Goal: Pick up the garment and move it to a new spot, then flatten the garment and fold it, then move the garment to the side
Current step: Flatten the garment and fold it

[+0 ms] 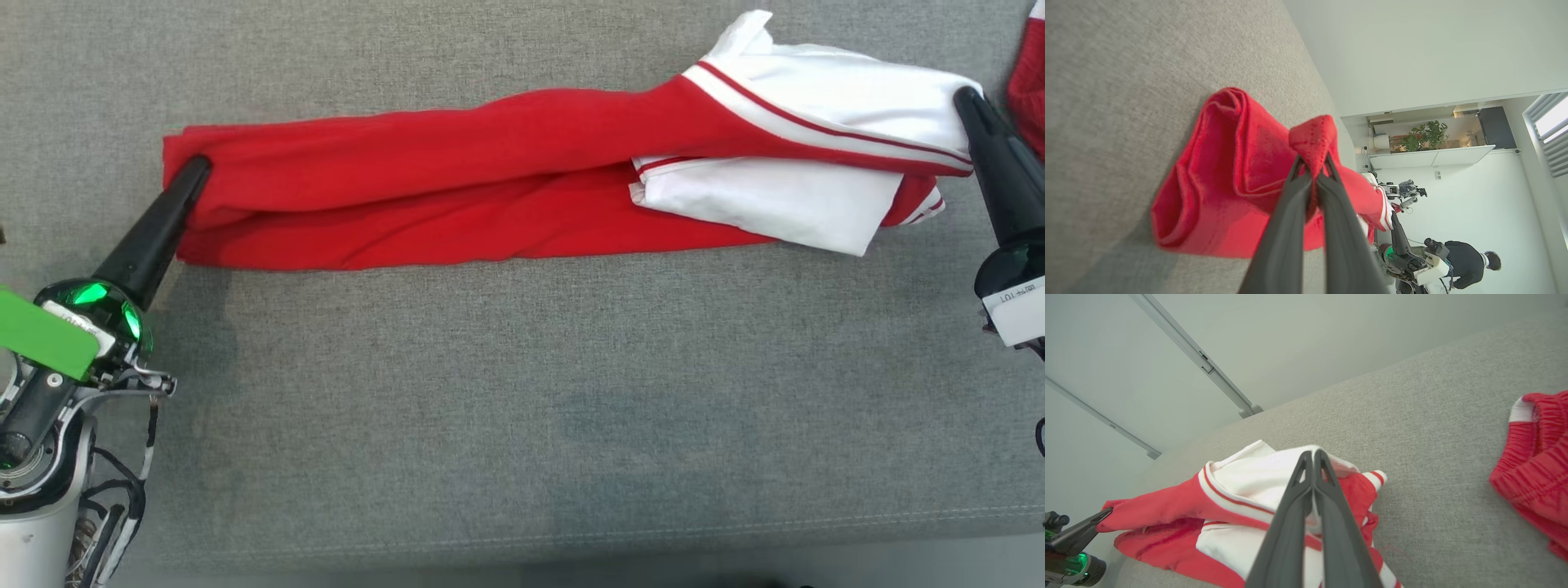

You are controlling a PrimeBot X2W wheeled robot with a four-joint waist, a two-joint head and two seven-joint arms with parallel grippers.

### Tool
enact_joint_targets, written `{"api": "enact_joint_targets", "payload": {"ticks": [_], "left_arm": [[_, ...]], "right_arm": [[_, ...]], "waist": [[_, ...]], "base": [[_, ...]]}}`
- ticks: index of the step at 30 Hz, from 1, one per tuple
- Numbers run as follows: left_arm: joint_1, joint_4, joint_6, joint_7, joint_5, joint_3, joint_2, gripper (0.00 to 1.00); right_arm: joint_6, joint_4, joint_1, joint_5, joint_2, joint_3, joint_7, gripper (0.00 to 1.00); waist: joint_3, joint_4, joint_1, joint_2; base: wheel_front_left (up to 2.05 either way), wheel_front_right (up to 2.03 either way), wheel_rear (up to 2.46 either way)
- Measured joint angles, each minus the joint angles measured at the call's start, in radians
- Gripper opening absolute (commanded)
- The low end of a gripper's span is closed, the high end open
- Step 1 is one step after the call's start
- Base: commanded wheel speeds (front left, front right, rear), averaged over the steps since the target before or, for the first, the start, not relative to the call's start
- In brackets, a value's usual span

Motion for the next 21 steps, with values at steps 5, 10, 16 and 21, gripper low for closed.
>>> {"api": "enact_joint_targets", "payload": {"ticks": [5,10,16,21], "left_arm": [[0.022,0.001,0.000,0.000,0.007,-0.001,-0.001,0.00],[0.035,0.012,0.000,-0.004,0.015,-0.004,-0.005,0.00],[0.054,0.040,0.000,-0.005,0.035,-0.009,-0.008,0.02],[0.054,0.059,-0.001,-0.014,0.043,-0.010,-0.008,0.09]], "right_arm": [[0.000,-0.005,0.006,-0.020,-0.006,0.017,0.001,0.00],[0.001,-0.003,0.037,-0.043,-0.012,0.045,0.001,0.00],[0.001,0.003,0.061,-0.053,-0.006,0.070,0.001,0.00],[0.001,0.011,0.069,-0.067,-0.004,0.089,0.001,0.00]], "waist": [[-0.004,0.002,0.0000,0.0000],[-0.010,0.003,0.0000,0.0000],[-0.019,0.000,0.0000,0.0000],[-0.022,-0.002,0.0000,0.0000]], "base": [[0.00,0.00,0.00],[0.00,0.00,0.00],[0.00,0.00,0.00],[0.00,0.00,0.00]]}}
